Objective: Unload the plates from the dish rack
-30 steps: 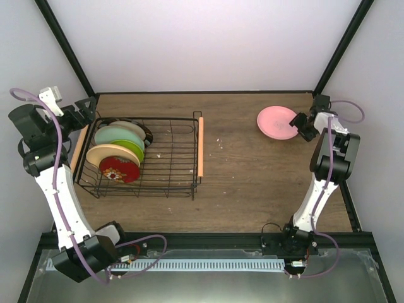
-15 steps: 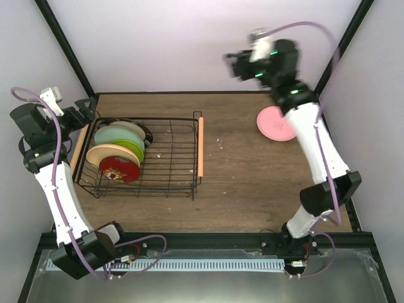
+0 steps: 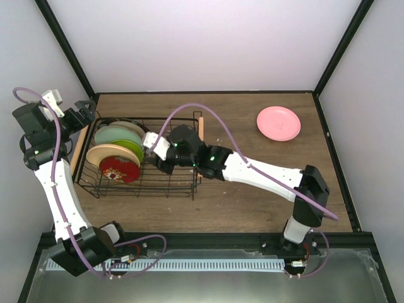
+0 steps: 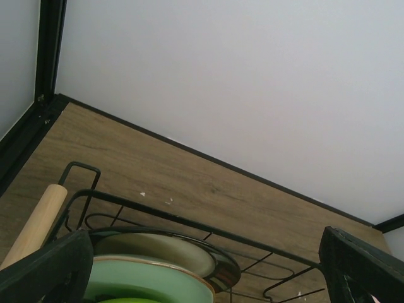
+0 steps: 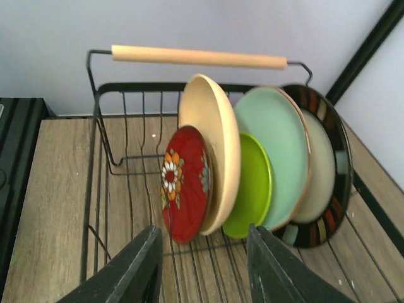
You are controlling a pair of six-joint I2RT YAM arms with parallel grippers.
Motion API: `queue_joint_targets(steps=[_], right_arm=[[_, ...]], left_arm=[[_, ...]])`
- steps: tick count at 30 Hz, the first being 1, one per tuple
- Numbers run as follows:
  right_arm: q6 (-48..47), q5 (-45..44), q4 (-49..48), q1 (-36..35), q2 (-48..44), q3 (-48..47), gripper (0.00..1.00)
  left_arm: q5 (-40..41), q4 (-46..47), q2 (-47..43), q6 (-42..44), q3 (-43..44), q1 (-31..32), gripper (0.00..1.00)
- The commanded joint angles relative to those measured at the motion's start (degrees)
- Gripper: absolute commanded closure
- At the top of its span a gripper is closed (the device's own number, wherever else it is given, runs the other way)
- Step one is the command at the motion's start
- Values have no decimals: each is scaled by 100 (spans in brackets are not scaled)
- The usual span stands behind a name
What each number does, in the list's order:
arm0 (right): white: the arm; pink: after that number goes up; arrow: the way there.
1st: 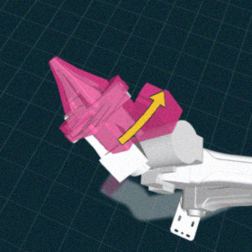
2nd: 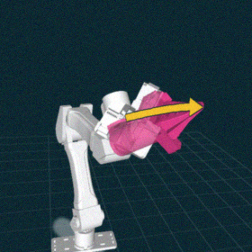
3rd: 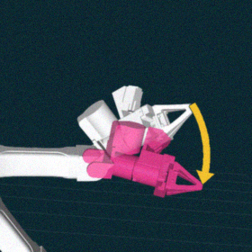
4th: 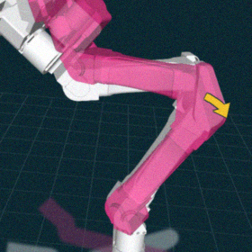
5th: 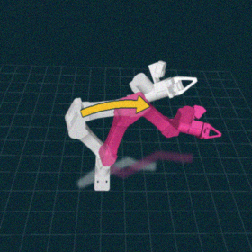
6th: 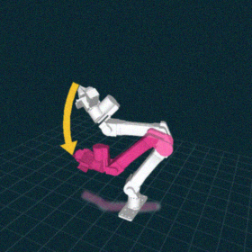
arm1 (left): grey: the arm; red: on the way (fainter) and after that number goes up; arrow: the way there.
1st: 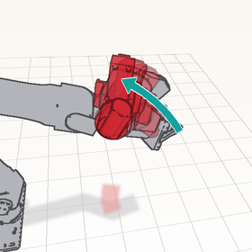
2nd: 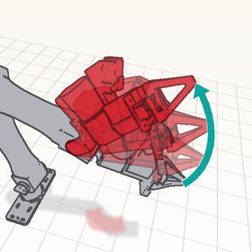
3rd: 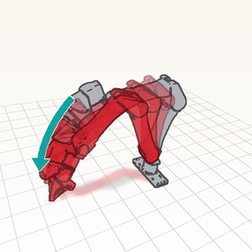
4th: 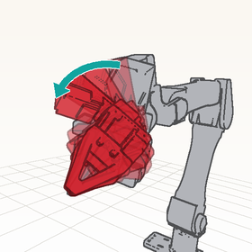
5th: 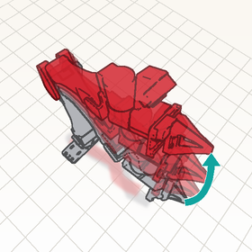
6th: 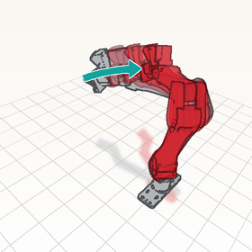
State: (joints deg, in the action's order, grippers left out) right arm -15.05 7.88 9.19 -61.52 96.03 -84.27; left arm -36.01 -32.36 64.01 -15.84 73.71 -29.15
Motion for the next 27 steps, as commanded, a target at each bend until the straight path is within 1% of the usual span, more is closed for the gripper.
queue_joint_targets(steps=[1, 4, 9, 18, 23, 27], right_arm=[[-633, -410, -756, -335, 194, -102, 63], [-701, -401, -904, -553, 497, -270, 65], [-808, -357, -875, -751, 1194, -854, 67], [-948, -433, -717, -772, 2222, -1721, 67], [-867, -681, -723, -773, 2599, -1994, 63], [-790, -879, -771, -774, 2763, -2079, 54]], left_arm=[[131, -88, 5, 13, 94, 14, 0], [162, -16, -3, -22, 14, 8, 0], [174, 70, -11, -42, -67, 6, 0], [115, 63, -31, 73, -61, 10, 0], [79, -9, -20, 129, -33, 13, 0], [36, -55, -20, 146, -32, 14, 0]])
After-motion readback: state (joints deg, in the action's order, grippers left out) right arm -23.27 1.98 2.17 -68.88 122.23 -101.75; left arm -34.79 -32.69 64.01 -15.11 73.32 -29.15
